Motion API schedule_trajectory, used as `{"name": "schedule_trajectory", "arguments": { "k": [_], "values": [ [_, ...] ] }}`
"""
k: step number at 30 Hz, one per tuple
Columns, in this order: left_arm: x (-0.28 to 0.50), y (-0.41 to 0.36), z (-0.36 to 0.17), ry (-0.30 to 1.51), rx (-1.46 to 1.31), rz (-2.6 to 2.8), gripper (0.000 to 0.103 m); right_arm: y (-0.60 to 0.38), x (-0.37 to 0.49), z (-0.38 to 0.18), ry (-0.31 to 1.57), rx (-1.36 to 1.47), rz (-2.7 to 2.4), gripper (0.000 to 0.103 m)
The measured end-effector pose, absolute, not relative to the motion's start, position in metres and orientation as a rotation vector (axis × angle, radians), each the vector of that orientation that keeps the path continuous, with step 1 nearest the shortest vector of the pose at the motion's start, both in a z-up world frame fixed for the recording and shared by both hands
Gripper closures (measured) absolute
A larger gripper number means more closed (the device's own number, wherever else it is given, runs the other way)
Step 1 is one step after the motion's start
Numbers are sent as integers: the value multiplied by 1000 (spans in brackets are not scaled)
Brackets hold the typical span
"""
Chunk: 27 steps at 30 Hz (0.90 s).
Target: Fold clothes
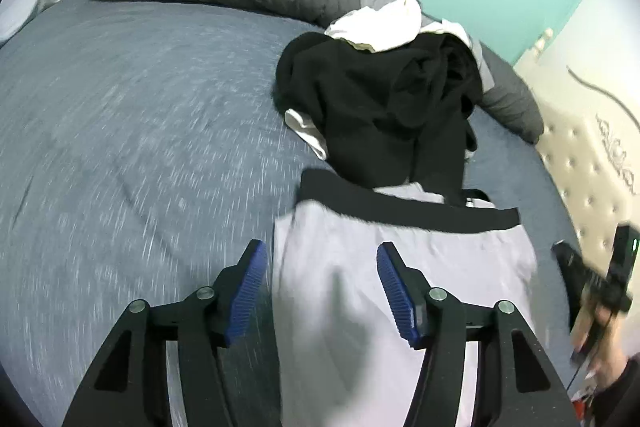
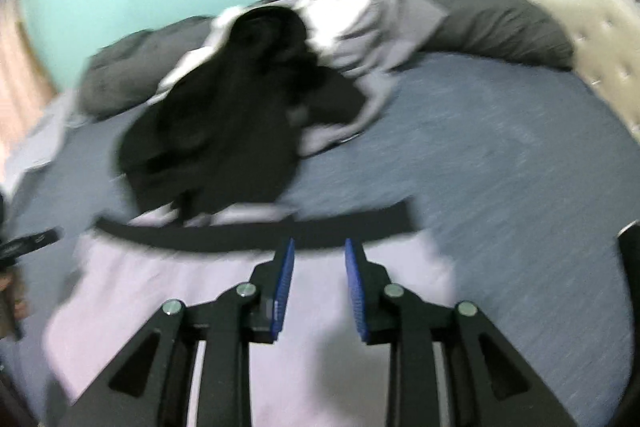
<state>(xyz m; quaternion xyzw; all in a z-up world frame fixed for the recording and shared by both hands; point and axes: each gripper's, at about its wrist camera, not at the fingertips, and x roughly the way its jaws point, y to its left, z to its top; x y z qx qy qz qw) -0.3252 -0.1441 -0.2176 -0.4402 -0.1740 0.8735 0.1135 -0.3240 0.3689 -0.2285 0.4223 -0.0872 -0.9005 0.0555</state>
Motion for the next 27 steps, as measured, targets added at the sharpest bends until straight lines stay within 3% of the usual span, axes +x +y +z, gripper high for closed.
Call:
{"name": "schedule_trajectory", "arguments": {
  "k": [6, 9, 15, 27],
  "values": [
    [-259, -143, -215, -585, -1243, 2550, 41, 283, -255, -242, -244, 1324, -2551, 77],
    [-226, -146, -219, -622, -1218, 2548, 41, 256, -234, -255, -261, 1363, -2515, 85],
    [-180, -158, -244, -686, -1209, 2568, 41, 225, -204, -283, -306, 1417, -2519, 88],
    [-152, -169, -278, -754, -1215, 2488, 41, 204, -218, -337, -246, 1556, -2579, 90]
  ]
}}
